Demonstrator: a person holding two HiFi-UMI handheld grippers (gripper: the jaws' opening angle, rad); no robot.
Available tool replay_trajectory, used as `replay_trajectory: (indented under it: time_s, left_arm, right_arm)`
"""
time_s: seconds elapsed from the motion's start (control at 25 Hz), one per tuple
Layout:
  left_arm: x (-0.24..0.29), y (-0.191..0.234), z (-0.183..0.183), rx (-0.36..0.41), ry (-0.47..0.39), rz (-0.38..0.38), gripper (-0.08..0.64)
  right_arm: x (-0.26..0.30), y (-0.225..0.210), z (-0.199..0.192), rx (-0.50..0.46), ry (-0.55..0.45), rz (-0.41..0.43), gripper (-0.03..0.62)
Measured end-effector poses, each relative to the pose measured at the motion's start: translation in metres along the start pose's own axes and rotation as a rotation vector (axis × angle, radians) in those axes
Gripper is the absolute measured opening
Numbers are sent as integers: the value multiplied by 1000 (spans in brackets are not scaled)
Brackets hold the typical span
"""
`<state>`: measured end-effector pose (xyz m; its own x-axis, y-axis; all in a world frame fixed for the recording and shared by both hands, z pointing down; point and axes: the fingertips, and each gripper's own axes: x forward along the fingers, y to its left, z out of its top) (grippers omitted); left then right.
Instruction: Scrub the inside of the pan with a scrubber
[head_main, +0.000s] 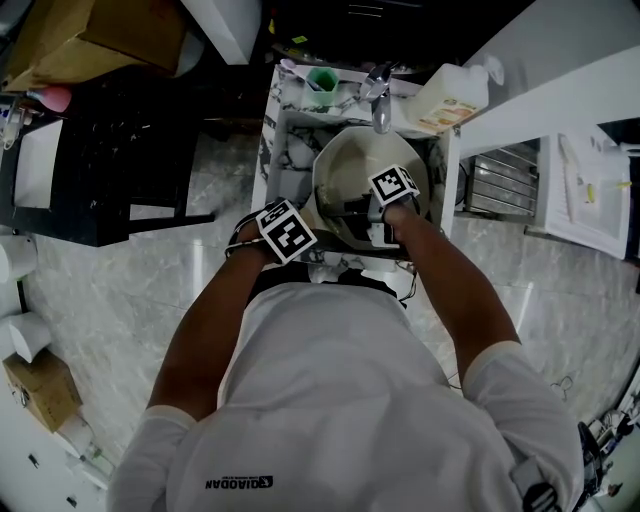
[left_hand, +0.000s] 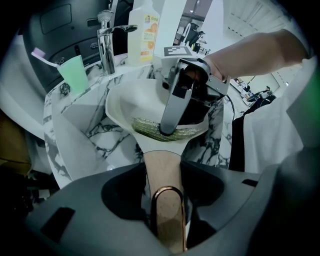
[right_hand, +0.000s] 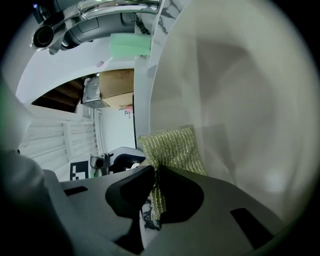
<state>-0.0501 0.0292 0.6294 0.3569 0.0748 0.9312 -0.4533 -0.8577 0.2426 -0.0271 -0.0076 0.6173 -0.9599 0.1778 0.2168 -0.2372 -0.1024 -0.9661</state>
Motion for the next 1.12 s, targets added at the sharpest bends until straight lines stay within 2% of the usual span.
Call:
replay_trajectory:
  time_s: [0.6, 1.12]
  left_arm:
    - [1, 0, 0, -1, 7, 5, 224]
    - [1, 0, 0, -2, 11, 5, 224]
  right_arm:
    - [-33, -34, -67, -89, 454, -231, 63]
    - [-62, -54, -83, -151, 652, -391, 63]
